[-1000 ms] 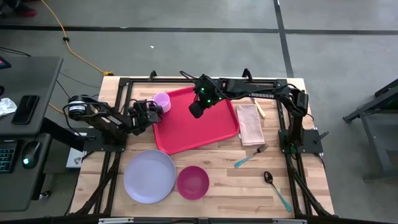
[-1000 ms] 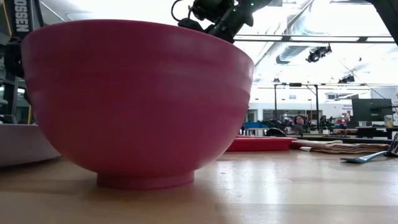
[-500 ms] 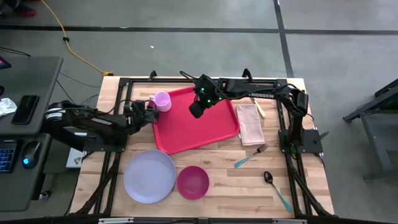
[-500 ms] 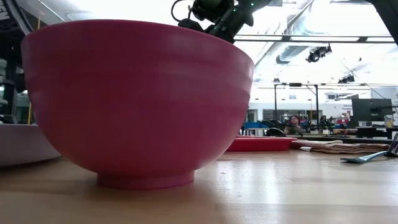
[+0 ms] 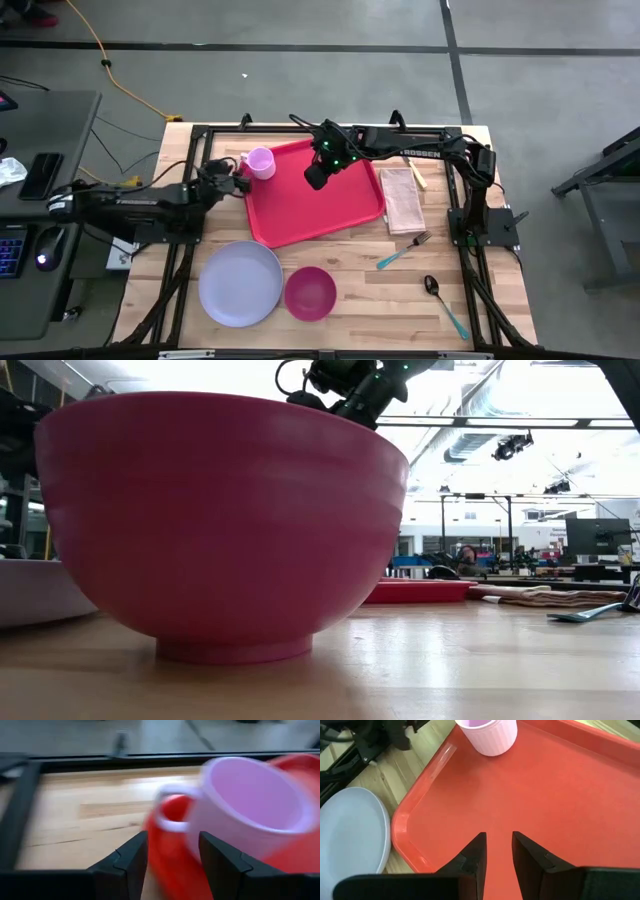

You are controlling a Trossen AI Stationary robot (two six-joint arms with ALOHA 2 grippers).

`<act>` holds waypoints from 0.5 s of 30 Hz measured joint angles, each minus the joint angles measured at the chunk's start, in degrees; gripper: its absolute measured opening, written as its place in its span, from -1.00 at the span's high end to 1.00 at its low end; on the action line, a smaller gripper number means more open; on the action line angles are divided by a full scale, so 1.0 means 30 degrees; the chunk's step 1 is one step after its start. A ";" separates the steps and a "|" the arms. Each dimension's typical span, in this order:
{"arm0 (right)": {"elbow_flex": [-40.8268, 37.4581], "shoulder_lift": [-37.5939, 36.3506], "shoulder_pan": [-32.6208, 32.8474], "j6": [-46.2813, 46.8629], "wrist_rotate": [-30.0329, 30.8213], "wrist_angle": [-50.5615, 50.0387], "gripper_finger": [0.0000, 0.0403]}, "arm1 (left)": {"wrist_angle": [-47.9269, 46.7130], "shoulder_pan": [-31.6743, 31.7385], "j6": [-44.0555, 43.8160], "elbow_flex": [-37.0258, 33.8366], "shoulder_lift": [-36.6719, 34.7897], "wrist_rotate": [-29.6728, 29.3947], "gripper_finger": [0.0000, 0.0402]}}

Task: Set up tray
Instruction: Put the purple plate on the red tray below the light pink mug

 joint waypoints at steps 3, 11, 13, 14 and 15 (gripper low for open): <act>0.0000 0.0000 0.0000 -0.0303 -0.0069 -0.0125 0.65 | 0.0079 0.0000 0.1748 0.0000 -0.1591 0.2409 -0.02; 0.0000 0.0000 0.0000 -0.1730 -0.0270 -0.2194 0.65 | 0.0224 -0.0007 0.3809 0.0000 -0.5299 0.8807 -0.02; 0.0000 0.0000 0.0000 -0.2218 -0.0270 -0.3078 0.65 | 0.0244 -0.0002 0.3805 0.0000 -0.6096 0.9845 -0.02; 0.0000 0.0000 0.0000 -0.2456 -0.0276 -0.3469 0.65 | 0.0303 -0.0003 0.3802 0.0000 -0.6519 1.0342 -0.02; 0.0000 0.0000 0.0000 -0.2685 -0.0270 -0.3852 0.65 | 0.0363 -0.0006 0.3794 0.0000 -0.6893 1.0887 -0.02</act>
